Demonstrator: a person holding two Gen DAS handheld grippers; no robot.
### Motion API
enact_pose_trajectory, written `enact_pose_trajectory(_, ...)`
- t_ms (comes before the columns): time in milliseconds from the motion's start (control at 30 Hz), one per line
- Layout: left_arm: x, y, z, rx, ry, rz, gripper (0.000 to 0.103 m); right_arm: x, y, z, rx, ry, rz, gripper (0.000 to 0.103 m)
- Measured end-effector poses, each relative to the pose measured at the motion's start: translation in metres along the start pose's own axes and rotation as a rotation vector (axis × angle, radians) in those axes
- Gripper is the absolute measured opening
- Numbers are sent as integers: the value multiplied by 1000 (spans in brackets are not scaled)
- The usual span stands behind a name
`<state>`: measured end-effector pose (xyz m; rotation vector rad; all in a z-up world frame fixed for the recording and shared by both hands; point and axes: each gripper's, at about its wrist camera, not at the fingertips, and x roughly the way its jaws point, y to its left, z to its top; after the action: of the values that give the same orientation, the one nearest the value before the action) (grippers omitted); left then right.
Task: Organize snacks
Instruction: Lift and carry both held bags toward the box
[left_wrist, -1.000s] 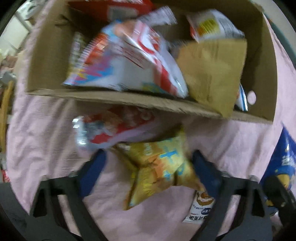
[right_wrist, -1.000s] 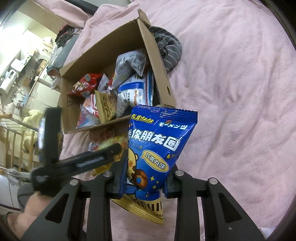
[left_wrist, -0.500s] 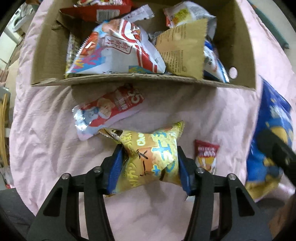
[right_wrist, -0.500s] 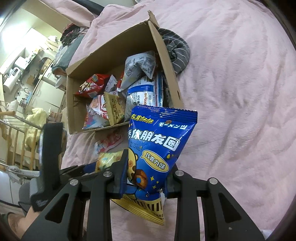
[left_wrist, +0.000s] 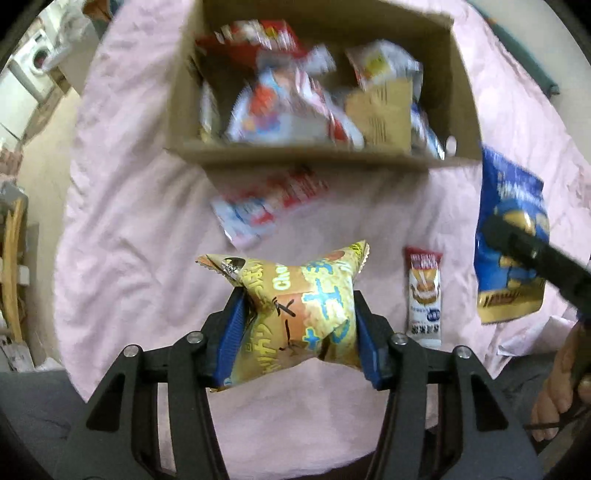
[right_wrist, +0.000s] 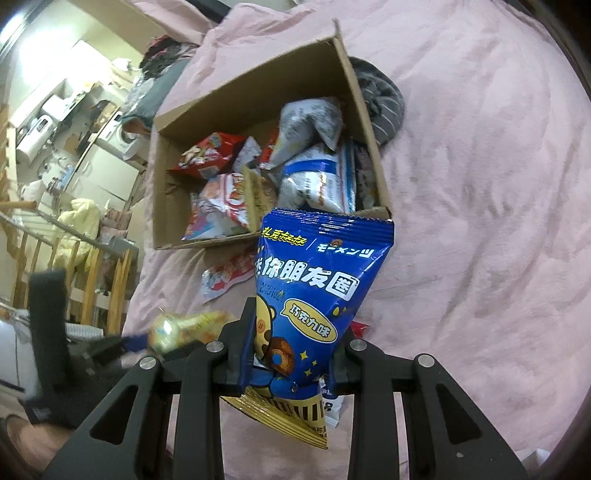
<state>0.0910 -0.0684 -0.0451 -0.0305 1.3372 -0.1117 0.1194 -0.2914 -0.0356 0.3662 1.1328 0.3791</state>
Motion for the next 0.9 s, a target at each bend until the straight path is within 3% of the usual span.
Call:
enact_pose_trajectory(400, -71, 48, 53, 10, -344, 127, 50, -33, 19, 27, -16, -142, 55, 31)
enact_pose_trajectory(633, -84, 61, 87, 6, -423, 136, 50, -38, 21, 60, 1, -183, 19, 31)
enact_pose_trajectory(900, -65, 48, 119, 10, -442, 120, 50, -22, 24, 98, -12, -192, -25, 31)
